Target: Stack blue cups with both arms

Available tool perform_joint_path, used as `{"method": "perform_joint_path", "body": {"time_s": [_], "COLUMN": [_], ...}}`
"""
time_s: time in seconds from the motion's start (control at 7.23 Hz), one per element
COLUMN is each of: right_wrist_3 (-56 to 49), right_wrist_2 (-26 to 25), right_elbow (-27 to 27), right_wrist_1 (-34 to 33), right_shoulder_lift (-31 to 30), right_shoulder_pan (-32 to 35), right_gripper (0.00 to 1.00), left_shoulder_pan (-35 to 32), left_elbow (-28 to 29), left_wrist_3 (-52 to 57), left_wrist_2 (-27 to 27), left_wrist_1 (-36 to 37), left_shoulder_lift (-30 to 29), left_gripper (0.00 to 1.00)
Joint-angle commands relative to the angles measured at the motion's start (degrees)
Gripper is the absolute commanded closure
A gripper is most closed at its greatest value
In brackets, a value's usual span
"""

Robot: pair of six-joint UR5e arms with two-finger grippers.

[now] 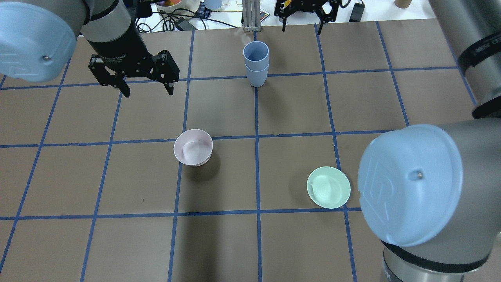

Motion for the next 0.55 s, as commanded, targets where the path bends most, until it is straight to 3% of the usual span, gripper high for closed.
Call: {"method": "perform_joint_path", "body": {"time_s": [0.0, 0.28, 0.41], "right_wrist_3": [-5.32, -5.50, -5.59], "right_wrist_2": [-1.34, -1.96, -2.39], "right_elbow": [5.52, 17.00, 24.46], "right_wrist_1": [4.82, 0.55, -6.62], "right_shoulder_lift": [-6.77, -14.07, -16.89], "right_shoulder_pan": [-2.41, -2.68, -2.77], "right_gripper": [0.02, 0.00, 0.00], "left_shoulder_pan": [0.05, -0.04, -0.04], "left_elbow": [0.00, 0.00, 0.00], "left_wrist_3": [0.00, 0.00, 0.00], "left_wrist_2": [0.00, 0.00, 0.00], "left_wrist_1": [-0.03, -0.03, 0.05], "left_shoulder_lift": [-0.01, -0.09, -0.09], "left_gripper": [0.00, 0.00, 0.00]}}
